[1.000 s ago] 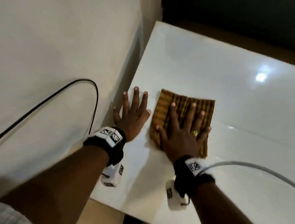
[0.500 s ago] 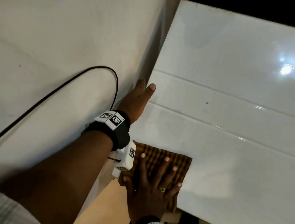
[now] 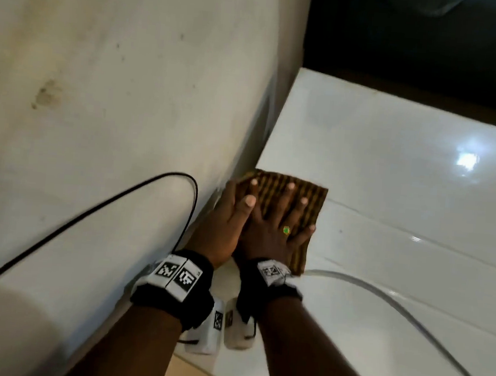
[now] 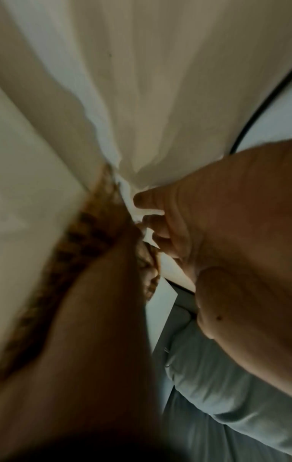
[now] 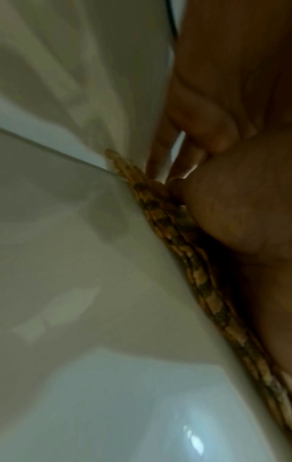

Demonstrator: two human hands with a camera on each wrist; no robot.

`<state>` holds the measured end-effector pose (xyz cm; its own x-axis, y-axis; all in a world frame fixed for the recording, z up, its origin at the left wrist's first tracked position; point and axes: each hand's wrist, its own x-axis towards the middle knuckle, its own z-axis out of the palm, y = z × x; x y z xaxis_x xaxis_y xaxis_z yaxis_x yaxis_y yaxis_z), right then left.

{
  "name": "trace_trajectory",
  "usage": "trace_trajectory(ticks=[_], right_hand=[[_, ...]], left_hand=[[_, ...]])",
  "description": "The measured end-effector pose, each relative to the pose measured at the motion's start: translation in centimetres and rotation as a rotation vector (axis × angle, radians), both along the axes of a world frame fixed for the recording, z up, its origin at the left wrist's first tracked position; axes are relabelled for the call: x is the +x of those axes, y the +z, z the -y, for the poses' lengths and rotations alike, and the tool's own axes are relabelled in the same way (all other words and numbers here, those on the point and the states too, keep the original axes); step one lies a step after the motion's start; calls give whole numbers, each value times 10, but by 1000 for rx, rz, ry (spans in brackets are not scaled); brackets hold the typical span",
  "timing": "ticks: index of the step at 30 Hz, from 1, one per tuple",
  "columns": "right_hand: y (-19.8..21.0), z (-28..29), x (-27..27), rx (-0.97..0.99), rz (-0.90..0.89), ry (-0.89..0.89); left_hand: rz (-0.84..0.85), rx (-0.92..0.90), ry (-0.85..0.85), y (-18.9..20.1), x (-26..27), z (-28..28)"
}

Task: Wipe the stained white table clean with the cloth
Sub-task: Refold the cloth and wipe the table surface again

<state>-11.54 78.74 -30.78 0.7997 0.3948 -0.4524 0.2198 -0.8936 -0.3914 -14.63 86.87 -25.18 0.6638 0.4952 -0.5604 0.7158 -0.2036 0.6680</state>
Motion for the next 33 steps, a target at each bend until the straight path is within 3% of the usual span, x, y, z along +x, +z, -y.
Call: trace_trajectory(ticks=[5, 9, 18, 20, 23, 24, 28, 33], right_hand=[[4, -26, 107, -17, 14, 56], [4, -45, 174, -53, 44, 61], [10, -63, 295, -182, 72, 15], [-12, -64, 335, -204, 29, 50], [-87, -68, 406, -174, 5, 138], [-87, -66, 404, -173, 33, 157], [8, -47, 309, -224, 121, 179], [11, -40, 272, -202, 105, 314]], left_hand=[[78, -67, 103, -13, 5, 17], [36, -63, 240, -20, 6, 23], [33, -64, 219, -18, -2, 31], [39, -56, 193, -19, -10, 31], [25, -17, 122, -22, -24, 32], [26, -10, 116, -23, -27, 32], [49, 38, 128, -25, -39, 34], [29, 76, 104, -17, -54, 46]])
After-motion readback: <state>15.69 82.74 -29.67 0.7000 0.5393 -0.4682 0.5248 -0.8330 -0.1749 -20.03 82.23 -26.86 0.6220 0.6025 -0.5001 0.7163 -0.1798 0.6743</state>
